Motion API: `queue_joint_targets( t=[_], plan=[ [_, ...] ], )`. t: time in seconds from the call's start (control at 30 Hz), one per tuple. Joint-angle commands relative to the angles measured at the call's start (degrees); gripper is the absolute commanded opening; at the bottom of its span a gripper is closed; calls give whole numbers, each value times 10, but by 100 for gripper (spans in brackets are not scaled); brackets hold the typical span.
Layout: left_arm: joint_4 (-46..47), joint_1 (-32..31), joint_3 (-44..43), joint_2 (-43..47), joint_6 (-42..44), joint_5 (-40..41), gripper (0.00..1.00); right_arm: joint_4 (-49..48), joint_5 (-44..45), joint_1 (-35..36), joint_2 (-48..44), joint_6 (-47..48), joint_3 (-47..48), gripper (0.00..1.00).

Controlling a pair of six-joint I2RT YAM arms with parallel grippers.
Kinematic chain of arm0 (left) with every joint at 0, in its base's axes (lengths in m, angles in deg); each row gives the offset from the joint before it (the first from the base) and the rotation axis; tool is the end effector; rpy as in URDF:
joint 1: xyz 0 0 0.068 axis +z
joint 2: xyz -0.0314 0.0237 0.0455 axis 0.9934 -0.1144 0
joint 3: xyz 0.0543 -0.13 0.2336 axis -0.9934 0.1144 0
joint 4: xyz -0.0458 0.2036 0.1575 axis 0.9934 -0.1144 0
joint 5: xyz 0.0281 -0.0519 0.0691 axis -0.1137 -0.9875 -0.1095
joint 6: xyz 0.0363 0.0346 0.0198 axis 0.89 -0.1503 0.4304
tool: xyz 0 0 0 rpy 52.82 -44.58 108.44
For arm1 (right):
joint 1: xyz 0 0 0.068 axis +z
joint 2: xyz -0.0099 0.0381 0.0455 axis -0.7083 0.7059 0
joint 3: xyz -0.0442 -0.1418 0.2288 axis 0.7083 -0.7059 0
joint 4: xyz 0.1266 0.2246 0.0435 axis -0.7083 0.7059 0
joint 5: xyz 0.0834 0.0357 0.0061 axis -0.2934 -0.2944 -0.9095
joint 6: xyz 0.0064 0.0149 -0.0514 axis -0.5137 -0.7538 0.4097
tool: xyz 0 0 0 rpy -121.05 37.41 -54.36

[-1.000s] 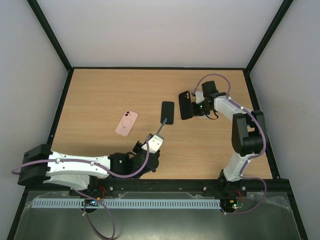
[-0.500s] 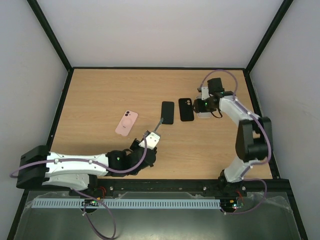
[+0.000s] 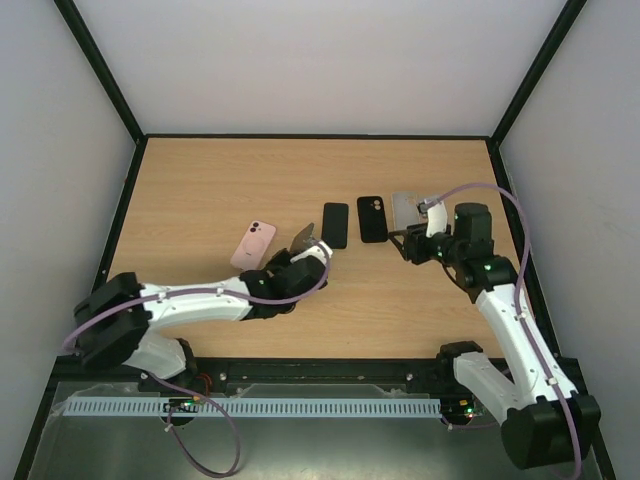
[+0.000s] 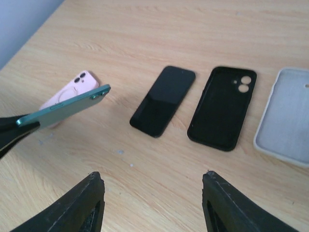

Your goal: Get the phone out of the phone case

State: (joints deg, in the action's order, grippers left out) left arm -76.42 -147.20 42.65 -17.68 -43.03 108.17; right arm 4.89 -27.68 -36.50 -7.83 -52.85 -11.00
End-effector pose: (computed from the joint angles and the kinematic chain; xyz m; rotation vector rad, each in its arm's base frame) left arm 0.1477 -0.2438 0.2155 0.7697 1.9156 0.2099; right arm 0.1896 0.0506 0.2968 -0.5339 2.0380 0.7855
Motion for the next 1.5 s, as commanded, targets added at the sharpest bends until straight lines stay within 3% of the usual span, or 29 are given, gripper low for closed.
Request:
queue_joint_targets(
  t=[0.0, 0.23, 0.4, 0.57, 0.7, 0.83, 1.0, 1.17, 1.33, 1.47],
  plan=[
    [11, 6, -47, -61, 130, 33, 2, -40, 15, 0, -14, 13, -30, 54],
    [81, 16, -79, -168, 274, 72, 2, -77, 44, 0, -40, 3, -60, 53],
    [82, 33, -116, -239, 327, 87, 3, -77, 44, 0, -47, 4, -62, 53],
    [81, 65, -152, -292, 356, 77, 16, -79, 41, 0, -58, 4, -65, 53],
    [64, 85, -177, -311, 361, 34, 21, -82, 45, 0, -66, 10, -72, 53],
    [8, 93, -213, -333, 331, -15, 26, -94, 65, 0, -74, 14, -83, 51],
    [-34, 92, -219, -339, 263, -69, 41, -96, 54, 0, -71, 13, -86, 51],
    [-77, 93, -210, -328, 197, -73, 59, -101, 60, 0, -69, 16, -91, 53],
    [-105, 87, -188, -257, 86, -143, 70, -100, 56, 0, -70, 22, -90, 55],
    [-112, 81, -151, -167, -27, -142, 73, -97, 52, 0, -66, 24, -88, 55]
  ],
)
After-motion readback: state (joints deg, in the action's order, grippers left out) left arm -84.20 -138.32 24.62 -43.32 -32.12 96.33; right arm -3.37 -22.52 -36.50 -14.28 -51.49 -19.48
